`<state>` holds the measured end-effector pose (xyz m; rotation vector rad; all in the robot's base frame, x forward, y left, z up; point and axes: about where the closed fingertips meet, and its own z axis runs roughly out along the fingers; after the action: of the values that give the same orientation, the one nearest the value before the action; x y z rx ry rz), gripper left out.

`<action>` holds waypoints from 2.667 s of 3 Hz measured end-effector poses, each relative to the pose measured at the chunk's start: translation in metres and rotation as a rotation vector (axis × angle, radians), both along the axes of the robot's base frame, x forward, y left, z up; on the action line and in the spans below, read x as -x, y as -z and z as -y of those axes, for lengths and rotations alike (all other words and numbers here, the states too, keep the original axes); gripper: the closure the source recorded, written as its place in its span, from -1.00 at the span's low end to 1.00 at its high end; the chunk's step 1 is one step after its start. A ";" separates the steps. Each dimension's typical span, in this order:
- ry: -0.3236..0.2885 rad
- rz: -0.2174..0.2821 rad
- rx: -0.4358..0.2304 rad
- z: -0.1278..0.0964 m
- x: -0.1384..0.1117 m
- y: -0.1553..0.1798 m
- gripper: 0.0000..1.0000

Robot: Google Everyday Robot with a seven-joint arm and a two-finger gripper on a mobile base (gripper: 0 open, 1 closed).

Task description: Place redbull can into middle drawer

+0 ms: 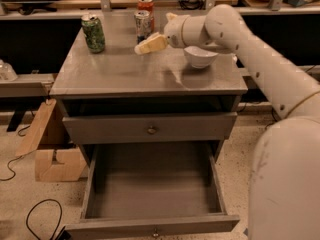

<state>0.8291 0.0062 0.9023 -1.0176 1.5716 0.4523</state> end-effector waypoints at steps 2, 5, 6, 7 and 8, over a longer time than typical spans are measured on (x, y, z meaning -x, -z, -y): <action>0.047 0.012 -0.080 -0.028 -0.047 0.003 -0.95; 0.059 0.009 -0.174 -0.042 -0.055 -0.027 0.44; 0.055 0.007 -0.174 -0.045 -0.055 -0.025 0.90; 0.054 0.006 -0.174 -0.047 -0.055 -0.025 1.00; 0.048 0.007 -0.170 -0.050 -0.054 -0.026 1.00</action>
Offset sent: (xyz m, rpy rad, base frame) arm 0.0655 0.0303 -0.0024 0.1048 -0.0227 -0.0724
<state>0.8830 0.0557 0.9286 -0.8494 1.5200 0.5388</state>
